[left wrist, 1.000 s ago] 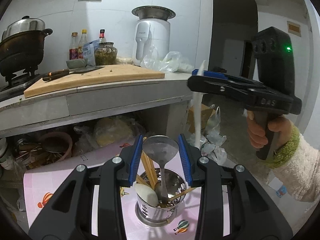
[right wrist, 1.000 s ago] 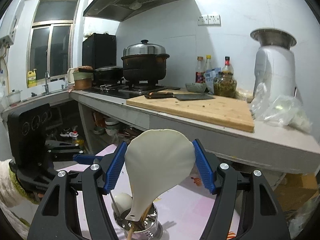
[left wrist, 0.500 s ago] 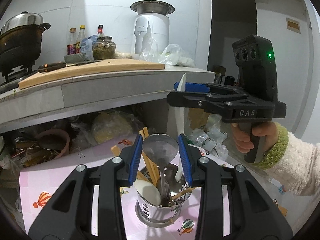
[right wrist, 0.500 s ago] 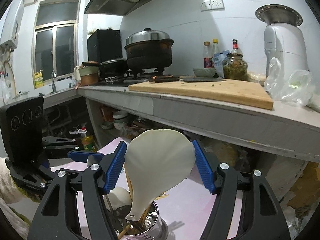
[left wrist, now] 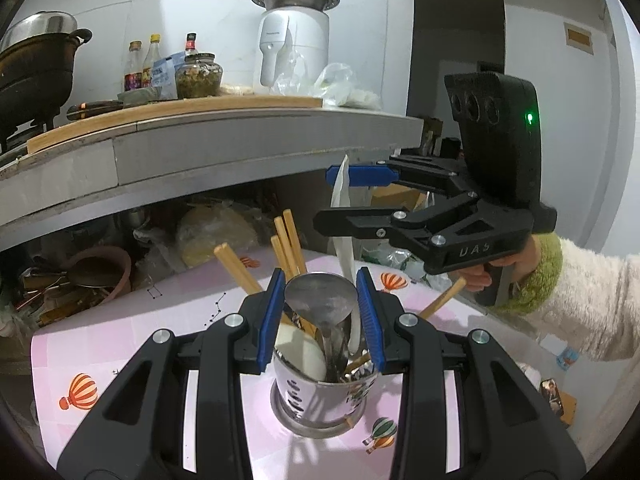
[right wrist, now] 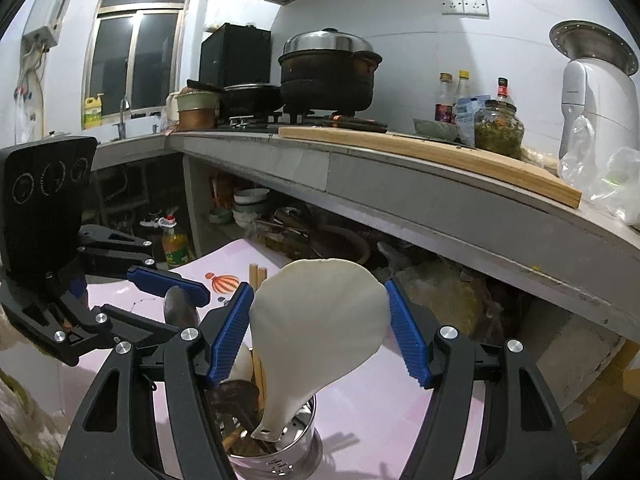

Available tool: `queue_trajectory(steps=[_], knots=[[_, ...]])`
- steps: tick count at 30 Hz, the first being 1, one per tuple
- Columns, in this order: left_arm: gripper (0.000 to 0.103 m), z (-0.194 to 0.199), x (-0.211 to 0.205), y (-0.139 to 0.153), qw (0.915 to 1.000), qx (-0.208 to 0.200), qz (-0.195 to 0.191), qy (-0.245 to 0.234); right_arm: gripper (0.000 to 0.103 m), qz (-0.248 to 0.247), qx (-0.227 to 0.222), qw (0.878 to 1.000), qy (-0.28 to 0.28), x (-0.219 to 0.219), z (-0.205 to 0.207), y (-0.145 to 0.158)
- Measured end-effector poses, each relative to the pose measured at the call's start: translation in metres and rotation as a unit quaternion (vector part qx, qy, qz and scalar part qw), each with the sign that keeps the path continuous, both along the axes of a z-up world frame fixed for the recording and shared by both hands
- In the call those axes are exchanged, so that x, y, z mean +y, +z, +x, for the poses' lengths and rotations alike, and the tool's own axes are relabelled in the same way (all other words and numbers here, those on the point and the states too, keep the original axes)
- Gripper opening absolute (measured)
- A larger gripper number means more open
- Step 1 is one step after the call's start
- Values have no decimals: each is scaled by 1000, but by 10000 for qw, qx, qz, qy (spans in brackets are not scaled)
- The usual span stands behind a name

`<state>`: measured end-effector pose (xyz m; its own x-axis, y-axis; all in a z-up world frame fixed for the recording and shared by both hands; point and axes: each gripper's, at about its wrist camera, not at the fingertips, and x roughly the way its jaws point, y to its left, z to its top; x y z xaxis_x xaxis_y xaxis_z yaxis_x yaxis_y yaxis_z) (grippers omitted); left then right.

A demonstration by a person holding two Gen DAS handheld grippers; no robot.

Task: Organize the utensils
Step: 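Lower the steel spoon into the holder while the right tool lowers the ceramic spoon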

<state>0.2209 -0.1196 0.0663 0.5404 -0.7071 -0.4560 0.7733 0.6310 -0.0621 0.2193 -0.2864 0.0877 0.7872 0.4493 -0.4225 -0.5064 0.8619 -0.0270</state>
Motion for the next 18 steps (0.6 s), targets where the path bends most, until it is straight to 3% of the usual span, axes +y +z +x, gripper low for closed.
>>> queue_trajectory(steps=[18], knots=[[35,1,1,-21,9995,37,276,-134,66,-188,719,9945,735,2,14,-31]])
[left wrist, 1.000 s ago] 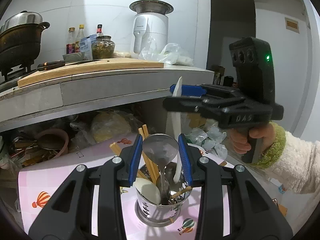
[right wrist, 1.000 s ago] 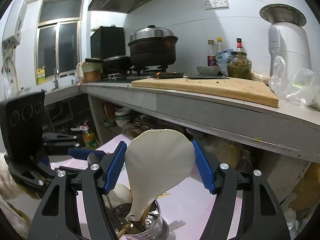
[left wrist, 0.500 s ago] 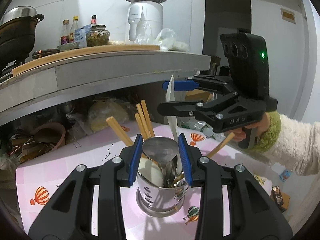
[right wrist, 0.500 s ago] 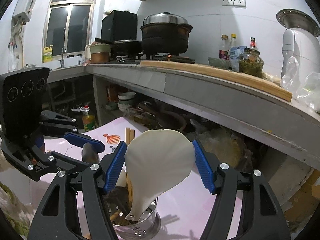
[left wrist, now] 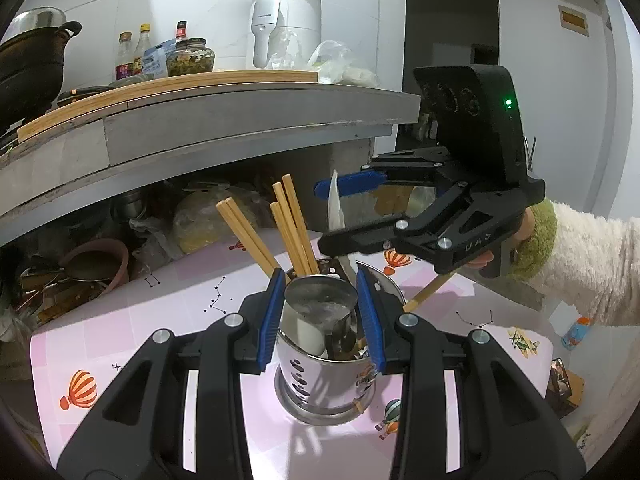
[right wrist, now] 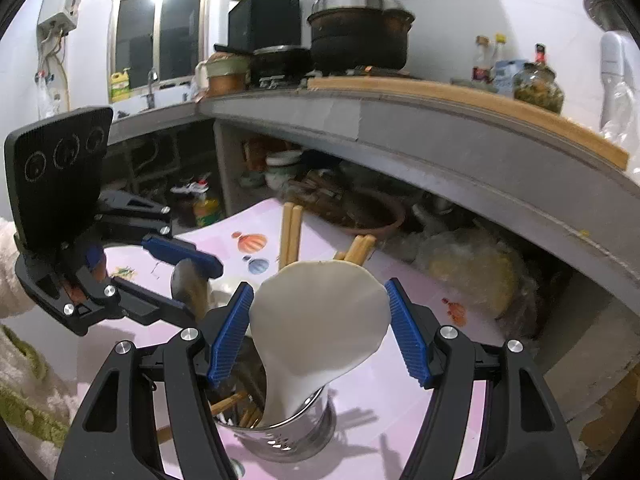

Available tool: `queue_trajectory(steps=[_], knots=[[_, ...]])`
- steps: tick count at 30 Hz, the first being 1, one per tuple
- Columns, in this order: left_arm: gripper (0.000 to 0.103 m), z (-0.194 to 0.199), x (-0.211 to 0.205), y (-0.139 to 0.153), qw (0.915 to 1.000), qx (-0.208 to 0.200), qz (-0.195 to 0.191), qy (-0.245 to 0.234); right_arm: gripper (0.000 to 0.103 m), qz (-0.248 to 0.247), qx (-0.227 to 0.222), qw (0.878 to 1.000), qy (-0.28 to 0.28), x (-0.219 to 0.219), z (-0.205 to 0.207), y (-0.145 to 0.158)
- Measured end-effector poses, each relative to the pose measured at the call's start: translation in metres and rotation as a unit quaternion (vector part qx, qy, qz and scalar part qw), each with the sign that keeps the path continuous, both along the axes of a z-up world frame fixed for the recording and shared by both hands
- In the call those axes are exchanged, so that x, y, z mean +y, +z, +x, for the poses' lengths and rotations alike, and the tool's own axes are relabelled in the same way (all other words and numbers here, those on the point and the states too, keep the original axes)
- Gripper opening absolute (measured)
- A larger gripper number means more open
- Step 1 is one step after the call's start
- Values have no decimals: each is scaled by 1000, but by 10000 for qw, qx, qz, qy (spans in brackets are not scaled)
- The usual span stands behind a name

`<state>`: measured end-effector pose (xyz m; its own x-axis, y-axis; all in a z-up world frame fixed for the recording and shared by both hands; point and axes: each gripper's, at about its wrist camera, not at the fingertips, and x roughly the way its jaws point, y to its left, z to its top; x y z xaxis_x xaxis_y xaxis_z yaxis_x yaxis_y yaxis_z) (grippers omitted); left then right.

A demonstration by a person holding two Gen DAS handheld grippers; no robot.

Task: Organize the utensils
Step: 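Lower the steel spoon into the holder while the right tool lowers the ceramic spoon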

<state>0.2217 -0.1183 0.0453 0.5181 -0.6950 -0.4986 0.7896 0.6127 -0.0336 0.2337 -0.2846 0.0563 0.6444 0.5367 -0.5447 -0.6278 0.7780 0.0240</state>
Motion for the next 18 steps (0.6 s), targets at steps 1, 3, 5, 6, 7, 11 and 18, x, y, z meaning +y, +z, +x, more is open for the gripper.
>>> queue_trajectory(steps=[1,3,5,6,7,11,18], knots=[[35,0,0,0,10000,2,4,-3,66,-5,28,10000,29,1,0,0],[35,0,0,0,10000,2,20,-6,66,2,86,9999,84,2,1,-1],[35,0,0,0,10000,8,20,-6,66,6,126,9999,110,3,3,-2],[35,0,0,0,10000,10,23,2,66,25,174,9998,135,3,4,-2],[35,0,0,0,10000,7,22,-3,66,36,201,9997,150,3,4,-2],[35,-1,-1,0,10000,19,64,-20,66,63,298,9994,181,3,6,-3],[35,-1,-5,-2,9998,-13,190,-63,66,69,519,9984,226,4,9,-5]])
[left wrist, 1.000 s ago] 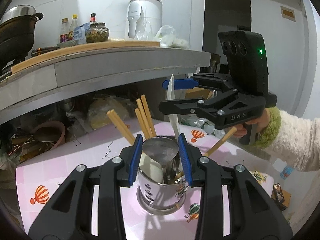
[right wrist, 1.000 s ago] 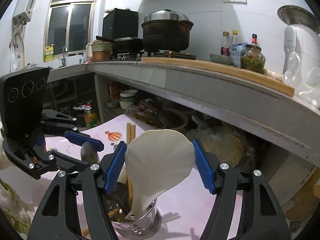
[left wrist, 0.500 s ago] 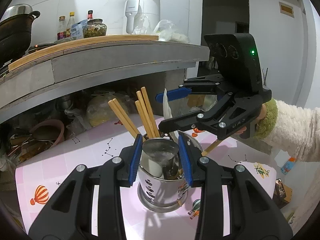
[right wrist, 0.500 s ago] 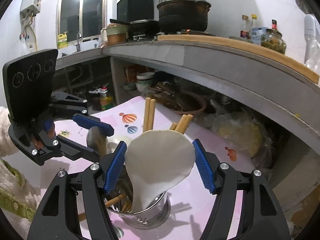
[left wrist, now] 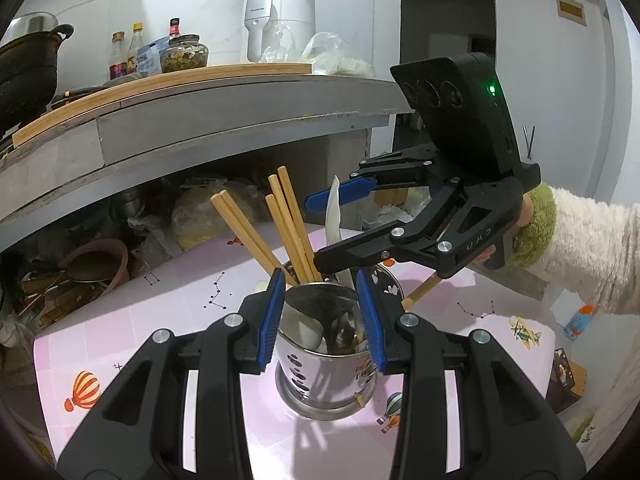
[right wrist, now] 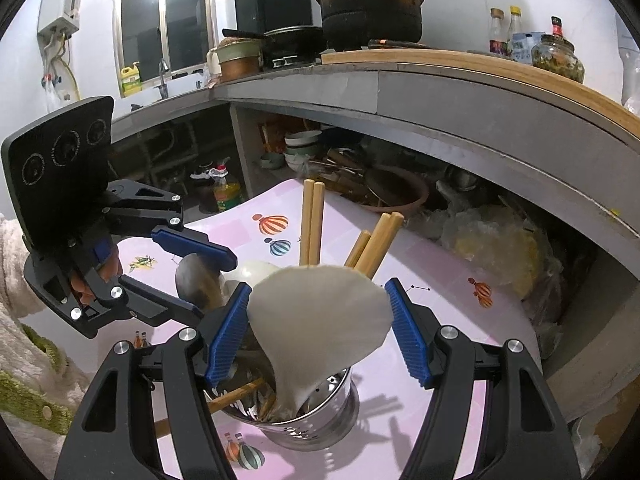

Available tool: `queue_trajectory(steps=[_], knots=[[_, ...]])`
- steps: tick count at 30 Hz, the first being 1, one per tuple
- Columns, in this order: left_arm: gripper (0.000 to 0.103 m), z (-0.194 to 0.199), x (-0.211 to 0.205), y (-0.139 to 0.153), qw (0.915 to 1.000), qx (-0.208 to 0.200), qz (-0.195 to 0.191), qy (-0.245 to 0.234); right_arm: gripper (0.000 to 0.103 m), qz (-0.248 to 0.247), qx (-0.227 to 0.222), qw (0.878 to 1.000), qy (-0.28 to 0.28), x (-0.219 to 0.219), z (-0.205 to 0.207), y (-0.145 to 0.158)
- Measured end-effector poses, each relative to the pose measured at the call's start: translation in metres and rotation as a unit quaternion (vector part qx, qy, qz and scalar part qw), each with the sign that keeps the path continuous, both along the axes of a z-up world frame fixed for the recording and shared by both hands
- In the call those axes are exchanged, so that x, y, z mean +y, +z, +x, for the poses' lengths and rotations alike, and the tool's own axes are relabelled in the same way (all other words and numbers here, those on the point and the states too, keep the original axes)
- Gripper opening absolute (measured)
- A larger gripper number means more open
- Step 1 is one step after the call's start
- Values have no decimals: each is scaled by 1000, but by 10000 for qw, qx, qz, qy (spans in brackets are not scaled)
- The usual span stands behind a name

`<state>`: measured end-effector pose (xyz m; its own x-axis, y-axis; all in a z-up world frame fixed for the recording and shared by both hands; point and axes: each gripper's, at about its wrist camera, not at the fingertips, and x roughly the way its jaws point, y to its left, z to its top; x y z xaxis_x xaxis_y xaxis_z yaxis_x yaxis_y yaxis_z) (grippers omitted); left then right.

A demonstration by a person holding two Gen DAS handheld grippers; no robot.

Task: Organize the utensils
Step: 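Lower the steel spoon into the holder while the right tool lowers the ceramic spoon, then open both tools to release the spoons and pull back from the holder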

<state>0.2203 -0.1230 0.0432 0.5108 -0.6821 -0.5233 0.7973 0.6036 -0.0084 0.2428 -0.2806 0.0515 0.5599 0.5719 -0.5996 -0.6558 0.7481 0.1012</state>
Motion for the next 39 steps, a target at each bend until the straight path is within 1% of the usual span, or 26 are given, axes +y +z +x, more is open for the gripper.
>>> queue_trajectory(steps=[4,8,14,20,24,28,34,36,38,39], knots=[[35,-1,0,-1,10000,-14,51,-18,66,-25,64,10000,8,1,0,-1],[35,-3,-2,-2,9999,-55,130,-22,71,-40,112,9999,-63,-1,-1,0],[35,-4,-3,-6,9998,-15,178,-41,75,226,205,9994,-154,-12,-4,5],[35,-1,-6,-9,9998,46,172,-5,76,501,181,9978,-396,-25,-10,15],[35,1,-3,-10,9999,116,69,11,76,567,134,9969,-533,-32,-17,20],[35,0,1,-11,9999,126,39,71,76,737,126,9950,-665,-39,-25,25],[35,-6,20,-2,9994,132,-226,238,76,1322,102,9853,-1080,-62,-50,33],[38,-8,30,1,9988,150,-344,321,76,1485,91,9804,-1290,-69,-63,32],[45,-11,39,4,9981,153,-432,417,76,1625,74,9763,-1427,-73,-76,32],[46,-14,46,5,9975,150,-504,468,76,1658,73,9751,-1472,-74,-80,32]])
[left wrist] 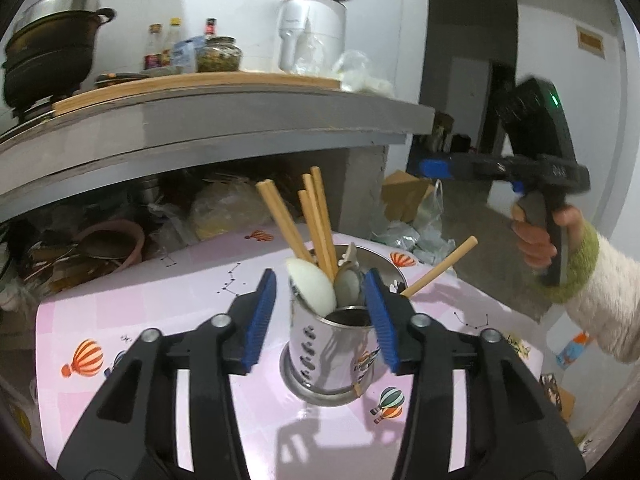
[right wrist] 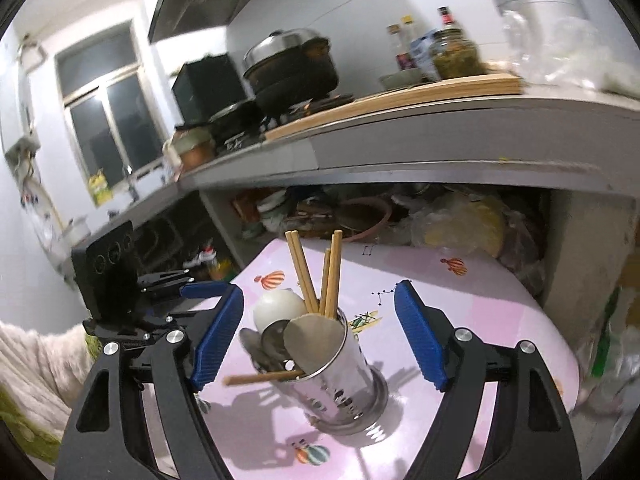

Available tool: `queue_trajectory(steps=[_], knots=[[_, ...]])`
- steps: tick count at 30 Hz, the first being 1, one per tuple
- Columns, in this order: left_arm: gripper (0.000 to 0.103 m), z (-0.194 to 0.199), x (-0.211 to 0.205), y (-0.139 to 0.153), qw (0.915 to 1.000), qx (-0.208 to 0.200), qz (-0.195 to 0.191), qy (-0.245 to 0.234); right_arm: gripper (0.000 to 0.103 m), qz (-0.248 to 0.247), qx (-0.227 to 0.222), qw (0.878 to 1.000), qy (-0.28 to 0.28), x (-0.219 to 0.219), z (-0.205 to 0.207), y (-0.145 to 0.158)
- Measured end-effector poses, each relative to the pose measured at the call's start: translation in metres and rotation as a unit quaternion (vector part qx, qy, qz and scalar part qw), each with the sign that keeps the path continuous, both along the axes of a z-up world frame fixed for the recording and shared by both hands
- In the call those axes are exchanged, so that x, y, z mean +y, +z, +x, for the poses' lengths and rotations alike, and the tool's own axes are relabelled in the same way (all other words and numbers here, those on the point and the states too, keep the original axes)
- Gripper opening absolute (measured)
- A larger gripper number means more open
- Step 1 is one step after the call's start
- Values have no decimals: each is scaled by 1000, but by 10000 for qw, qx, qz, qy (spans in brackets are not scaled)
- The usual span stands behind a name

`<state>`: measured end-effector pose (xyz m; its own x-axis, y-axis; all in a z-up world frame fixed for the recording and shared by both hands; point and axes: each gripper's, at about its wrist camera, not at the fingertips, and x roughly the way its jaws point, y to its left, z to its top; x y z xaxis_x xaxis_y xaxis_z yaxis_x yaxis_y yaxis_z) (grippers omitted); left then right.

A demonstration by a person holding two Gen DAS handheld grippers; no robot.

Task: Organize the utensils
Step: 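Open both tools to release the spoons and pull back from the holder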

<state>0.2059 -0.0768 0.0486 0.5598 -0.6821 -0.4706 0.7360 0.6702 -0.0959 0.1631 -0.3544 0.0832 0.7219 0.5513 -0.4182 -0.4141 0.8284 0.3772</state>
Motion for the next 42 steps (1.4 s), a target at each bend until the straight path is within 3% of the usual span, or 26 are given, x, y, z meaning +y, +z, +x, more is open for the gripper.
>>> queue_trajectory(steps=[12,21,26,31,39,42], knots=[[70,-32,51,-6,9969,393,-334,597,79,133,349,9975,-593,21,-62,-21],[85,-63,70,-27,9894,720,-383,1201,86,-235,776,9885,-1278,65,-95,-45],[89,-67,70,-37,9833,960,-282,1522,89,-597,1135,9762,-1751,85,-104,-57],[90,-73,72,-40,9754,901,-34,2014,91,-968,1427,9554,-2399,96,-112,-66],[93,-80,74,-39,9573,838,404,2737,95,-1540,1495,9250,-3137,105,-129,-62],[94,-85,74,-35,9547,724,447,2852,96,-1778,1498,9125,-3365,104,-134,-59]])
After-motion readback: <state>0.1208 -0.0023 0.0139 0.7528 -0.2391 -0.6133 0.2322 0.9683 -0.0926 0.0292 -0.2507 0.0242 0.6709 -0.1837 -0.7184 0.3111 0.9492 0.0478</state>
